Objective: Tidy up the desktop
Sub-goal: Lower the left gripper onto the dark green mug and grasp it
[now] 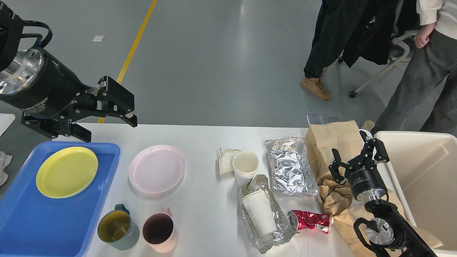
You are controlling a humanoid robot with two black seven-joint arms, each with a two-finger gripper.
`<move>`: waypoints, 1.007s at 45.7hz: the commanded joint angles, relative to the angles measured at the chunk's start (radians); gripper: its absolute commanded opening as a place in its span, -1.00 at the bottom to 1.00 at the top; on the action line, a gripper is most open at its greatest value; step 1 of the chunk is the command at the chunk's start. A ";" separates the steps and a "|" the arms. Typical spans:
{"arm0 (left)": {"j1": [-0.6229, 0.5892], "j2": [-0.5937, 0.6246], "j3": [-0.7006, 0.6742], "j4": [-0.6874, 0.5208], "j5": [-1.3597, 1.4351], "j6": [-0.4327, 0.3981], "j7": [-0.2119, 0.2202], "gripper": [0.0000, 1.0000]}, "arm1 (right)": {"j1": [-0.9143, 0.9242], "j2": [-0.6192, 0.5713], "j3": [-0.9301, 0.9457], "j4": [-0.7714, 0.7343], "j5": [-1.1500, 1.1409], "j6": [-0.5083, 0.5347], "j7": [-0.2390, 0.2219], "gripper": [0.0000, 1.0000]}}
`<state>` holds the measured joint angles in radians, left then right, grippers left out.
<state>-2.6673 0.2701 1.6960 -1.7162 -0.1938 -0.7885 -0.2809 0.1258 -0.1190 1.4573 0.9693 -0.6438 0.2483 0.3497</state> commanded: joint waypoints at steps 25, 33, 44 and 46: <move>0.723 0.271 -0.223 0.041 0.174 0.462 0.293 0.80 | 0.000 -0.001 0.000 0.000 0.001 0.000 0.000 1.00; 0.969 0.290 -0.346 0.147 0.177 0.560 0.298 0.77 | 0.000 -0.001 0.000 0.000 0.000 0.000 0.000 1.00; 1.127 0.273 -0.440 0.260 0.220 0.584 0.298 0.77 | 0.000 0.001 0.000 0.000 0.001 0.000 0.000 1.00; 1.145 0.267 -0.458 0.270 0.224 0.584 0.298 0.77 | 0.000 0.001 0.000 0.000 0.001 0.000 0.000 1.00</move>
<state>-1.5794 0.5477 1.2859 -1.4793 0.0082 -0.2069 0.0160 0.1258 -0.1186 1.4573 0.9698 -0.6441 0.2484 0.3498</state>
